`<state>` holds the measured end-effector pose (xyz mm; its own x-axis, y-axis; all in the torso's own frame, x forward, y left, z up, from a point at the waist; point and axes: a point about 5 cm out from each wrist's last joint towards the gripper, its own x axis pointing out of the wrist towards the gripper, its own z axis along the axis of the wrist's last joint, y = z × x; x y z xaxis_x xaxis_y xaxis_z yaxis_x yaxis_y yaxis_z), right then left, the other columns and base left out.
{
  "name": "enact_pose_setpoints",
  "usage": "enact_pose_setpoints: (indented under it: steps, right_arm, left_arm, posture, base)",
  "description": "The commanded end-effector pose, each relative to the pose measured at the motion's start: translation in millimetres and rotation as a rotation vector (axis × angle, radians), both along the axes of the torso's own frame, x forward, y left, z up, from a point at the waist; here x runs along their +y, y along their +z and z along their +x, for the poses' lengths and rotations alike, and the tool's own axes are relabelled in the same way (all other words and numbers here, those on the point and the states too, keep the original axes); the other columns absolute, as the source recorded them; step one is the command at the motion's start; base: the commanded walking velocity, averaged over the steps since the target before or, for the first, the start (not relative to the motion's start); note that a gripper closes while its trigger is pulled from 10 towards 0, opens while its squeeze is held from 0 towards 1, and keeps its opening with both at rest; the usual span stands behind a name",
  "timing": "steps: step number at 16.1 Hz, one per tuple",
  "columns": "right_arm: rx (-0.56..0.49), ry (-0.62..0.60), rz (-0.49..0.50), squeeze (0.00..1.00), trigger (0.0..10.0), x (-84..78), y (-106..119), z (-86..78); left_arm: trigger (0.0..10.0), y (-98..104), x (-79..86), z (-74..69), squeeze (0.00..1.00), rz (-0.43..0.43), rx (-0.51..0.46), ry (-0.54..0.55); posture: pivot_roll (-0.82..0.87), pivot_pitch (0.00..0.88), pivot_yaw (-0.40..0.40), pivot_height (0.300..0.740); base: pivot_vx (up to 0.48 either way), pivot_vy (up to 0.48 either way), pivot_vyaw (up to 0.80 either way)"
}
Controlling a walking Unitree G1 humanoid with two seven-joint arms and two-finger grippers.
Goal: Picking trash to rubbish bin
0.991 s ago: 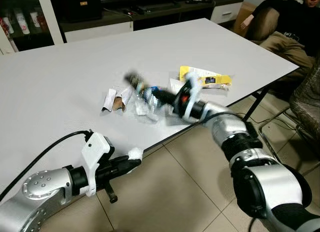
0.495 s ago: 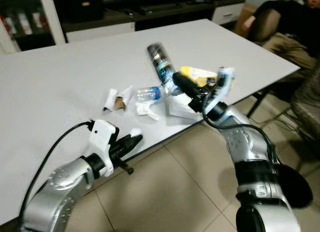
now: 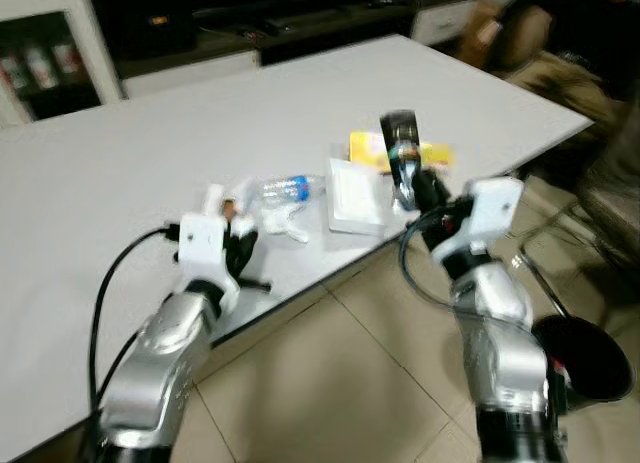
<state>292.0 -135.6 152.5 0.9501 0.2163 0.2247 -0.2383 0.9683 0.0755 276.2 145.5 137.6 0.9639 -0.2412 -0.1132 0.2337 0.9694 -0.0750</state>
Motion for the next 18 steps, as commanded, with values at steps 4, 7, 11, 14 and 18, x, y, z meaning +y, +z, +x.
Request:
enact_pose_setpoints:
  steps: [4,7,11,14,18]
  right_arm:
    - [0.044,-0.103,-0.112,0.0,10.0,-10.1,-15,-24.3]
    - [0.061,-0.111,-0.112,0.0,10.0,-7.9,-19,-27.0]
    - [0.095,-0.11,-0.133,0.0,10.0,-12.0,-26,-35.6]
    - [0.144,-0.108,-0.154,0.0,10.0,-14.3,-39,-46.9]
    - [0.207,-0.116,-0.163,0.0,10.0,-18.2,-54,-58.8]
  left_arm:
    - [10.0,-10,-10.0,-8.9,0.0,-0.039,0.017,-0.064]
    - [10.0,-19,-3.7,-12.6,0.0,0.077,0.008,-0.058]
    - [10.0,-22,-1.4,-14.4,0.0,0.149,-0.036,-0.056]
    - [10.0,-33,4.3,-23.2,0.0,0.171,-0.024,-0.052]
    - [10.0,-44,2.4,-35.5,0.0,0.208,-0.022,-0.098]
  posture:
    - [0.0,0.0,-0.019,0.74]
    - [-0.01,0.0,-0.022,0.74]
    - [-0.01,0.0,-0.033,0.74]
    - [-0.01,0.0,-0.036,0.74]
    - [-0.02,0.0,-0.041,0.74]
  base:
    - [0.0,0.0,-0.8]
    - [0.0,0.0,-0.8]
    - [0.0,0.0,-0.8]
    - [0.0,0.0,-0.8]
    - [0.0,0.0,-0.8]
